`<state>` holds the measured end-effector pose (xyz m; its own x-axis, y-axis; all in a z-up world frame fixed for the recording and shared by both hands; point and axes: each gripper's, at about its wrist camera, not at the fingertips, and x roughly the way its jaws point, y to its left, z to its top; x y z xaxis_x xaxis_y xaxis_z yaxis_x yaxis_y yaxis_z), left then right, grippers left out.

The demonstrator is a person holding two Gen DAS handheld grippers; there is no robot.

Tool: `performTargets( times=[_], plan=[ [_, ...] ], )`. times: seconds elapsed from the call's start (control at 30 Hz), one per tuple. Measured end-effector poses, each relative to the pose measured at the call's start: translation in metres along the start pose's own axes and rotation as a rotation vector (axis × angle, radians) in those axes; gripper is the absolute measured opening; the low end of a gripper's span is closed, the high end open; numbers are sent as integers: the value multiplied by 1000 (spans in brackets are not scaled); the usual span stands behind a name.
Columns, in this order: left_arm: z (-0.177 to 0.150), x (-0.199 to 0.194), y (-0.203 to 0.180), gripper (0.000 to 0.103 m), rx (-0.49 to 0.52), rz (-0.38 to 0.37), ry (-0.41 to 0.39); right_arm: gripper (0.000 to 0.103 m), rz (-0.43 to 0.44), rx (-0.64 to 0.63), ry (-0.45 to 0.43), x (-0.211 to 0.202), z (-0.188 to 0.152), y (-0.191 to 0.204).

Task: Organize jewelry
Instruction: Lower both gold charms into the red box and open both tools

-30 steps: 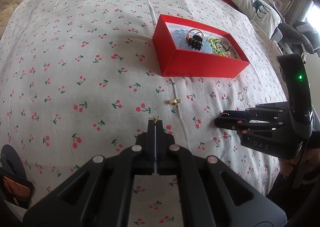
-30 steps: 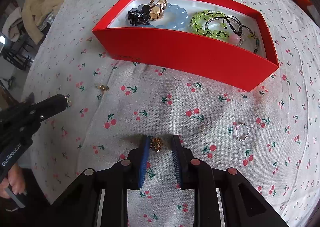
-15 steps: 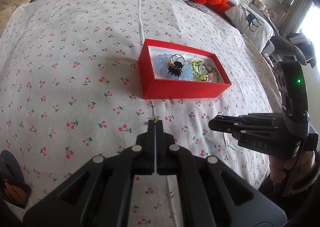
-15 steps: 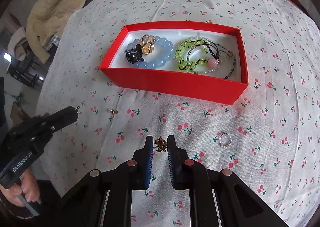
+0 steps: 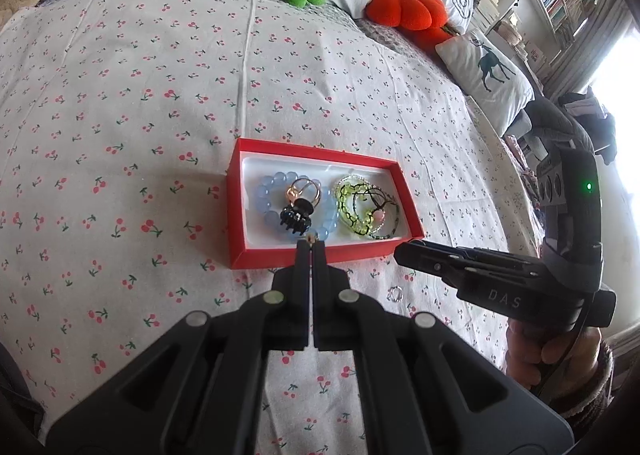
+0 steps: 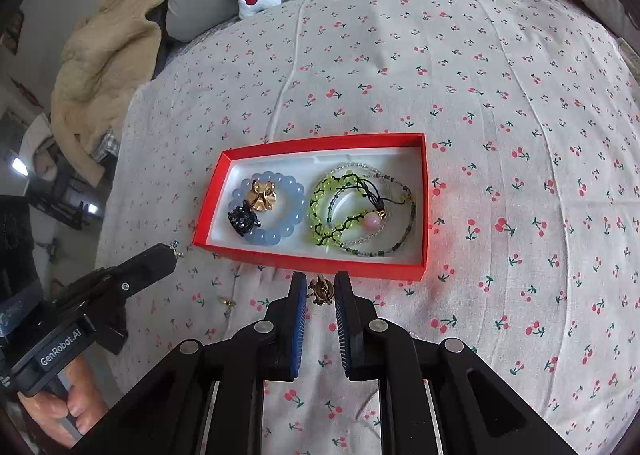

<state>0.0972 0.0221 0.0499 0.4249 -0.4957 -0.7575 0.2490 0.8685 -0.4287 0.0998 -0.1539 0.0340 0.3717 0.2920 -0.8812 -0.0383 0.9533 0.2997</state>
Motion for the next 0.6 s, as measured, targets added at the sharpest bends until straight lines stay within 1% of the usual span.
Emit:
performTargets(
  times=[0.07, 0.2, 0.4, 0.5, 0.6],
  plan=[
    [4, 7, 2, 1, -24, -3, 15, 14, 4, 15, 2, 2, 5, -4],
    [8, 20, 5, 1, -50, 21, 43, 14, 11, 36, 11, 6, 11, -10],
    [9, 30, 4, 1, -53, 69, 59, 14, 17, 48, 14, 10, 17, -15],
    [10, 29, 4, 1, -47, 83, 52, 14, 21, 54, 16, 10, 18, -18],
    [9, 25, 3, 10, -38, 92, 43, 14, 25, 61, 16, 11, 19, -20]
  ],
)
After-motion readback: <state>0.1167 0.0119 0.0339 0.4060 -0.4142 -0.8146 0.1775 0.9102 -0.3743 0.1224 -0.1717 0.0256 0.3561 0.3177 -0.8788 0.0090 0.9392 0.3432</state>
